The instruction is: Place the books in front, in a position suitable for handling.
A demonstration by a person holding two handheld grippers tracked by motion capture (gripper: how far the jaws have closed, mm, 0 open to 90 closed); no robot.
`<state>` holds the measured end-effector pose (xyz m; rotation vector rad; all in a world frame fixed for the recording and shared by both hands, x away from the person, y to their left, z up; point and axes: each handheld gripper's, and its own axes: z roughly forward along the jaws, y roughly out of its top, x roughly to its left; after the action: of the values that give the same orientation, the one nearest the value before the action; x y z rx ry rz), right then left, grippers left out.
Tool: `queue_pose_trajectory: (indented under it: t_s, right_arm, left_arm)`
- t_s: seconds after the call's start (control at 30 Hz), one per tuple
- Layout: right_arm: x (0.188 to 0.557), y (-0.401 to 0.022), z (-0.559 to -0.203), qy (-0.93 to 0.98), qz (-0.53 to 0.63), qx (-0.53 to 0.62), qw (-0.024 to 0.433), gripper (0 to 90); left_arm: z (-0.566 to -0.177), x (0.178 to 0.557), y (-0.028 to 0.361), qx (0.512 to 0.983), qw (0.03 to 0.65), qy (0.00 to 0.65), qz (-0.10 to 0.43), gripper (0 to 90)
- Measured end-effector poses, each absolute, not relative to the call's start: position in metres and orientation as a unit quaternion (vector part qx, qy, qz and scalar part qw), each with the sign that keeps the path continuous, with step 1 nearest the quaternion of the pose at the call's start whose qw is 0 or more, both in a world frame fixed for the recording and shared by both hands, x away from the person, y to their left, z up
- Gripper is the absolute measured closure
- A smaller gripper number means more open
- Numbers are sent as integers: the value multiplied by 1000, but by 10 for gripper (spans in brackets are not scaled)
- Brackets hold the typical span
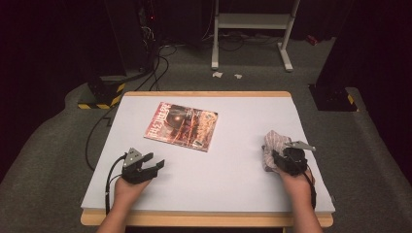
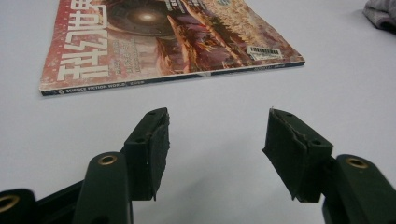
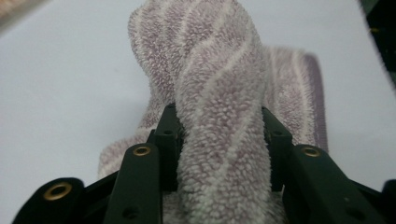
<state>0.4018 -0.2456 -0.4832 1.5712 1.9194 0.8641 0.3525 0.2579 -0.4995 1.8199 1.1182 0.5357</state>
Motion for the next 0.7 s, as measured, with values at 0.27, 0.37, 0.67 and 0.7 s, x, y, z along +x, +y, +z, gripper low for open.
queue_pose_trajectory:
  t_s: [0.27, 0.37, 0.67, 0.7]
  right_arm:
    - [401, -248, -474, 706, 331, 573, 253, 364]
    - [399, -246, -463, 702, 343, 569, 258, 348]
    - [391, -230, -434, 704, 374, 536, 279, 325]
    - [389, -225, -432, 706, 377, 530, 281, 327]
  left_arm:
    - [-500, 357, 262, 736, 441, 466, 217, 394]
    - [-501, 357, 263, 737, 437, 468, 219, 392]
    - [-501, 360, 264, 739, 433, 469, 215, 401]
    - [-501, 360, 265, 739, 434, 469, 213, 401]
